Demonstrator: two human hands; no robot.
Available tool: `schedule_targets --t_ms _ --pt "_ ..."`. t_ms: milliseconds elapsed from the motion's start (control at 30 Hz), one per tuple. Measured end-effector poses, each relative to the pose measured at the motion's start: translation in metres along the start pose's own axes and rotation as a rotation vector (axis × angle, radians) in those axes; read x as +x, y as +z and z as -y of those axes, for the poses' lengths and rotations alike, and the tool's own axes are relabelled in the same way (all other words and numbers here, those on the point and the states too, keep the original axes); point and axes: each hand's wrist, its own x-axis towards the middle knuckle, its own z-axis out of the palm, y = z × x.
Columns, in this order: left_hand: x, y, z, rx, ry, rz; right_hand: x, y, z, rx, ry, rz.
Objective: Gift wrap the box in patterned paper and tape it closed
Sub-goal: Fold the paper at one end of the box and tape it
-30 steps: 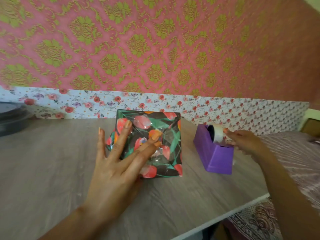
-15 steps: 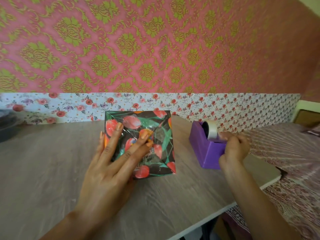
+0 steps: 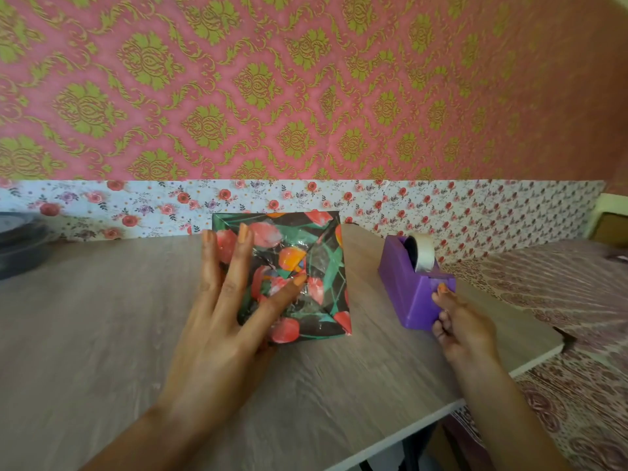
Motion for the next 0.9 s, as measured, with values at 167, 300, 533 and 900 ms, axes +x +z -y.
schedule_targets --t_ms 167,300,533,900 --pt "0.002 -0.002 -0.001 -0.021 -0.084 -0.015 -0.003 0.007 -0.01 0.121 0.124 0.033" --pt "0.003 -0.005 -0.003 -0.057 -0.093 0.017 -0.024 0.002 -0.01 0.215 0.023 0.085" --pt "0.0 -0.005 -0.002 -0.027 -0.069 0.049 -0.103 0.044 0.021 0.034 -0.632 0.633" --pt "0.0 -0.003 -0.005 -0.073 -0.042 0.03 -0.127 0.098 0.029 -0.829 -1.091 0.721"
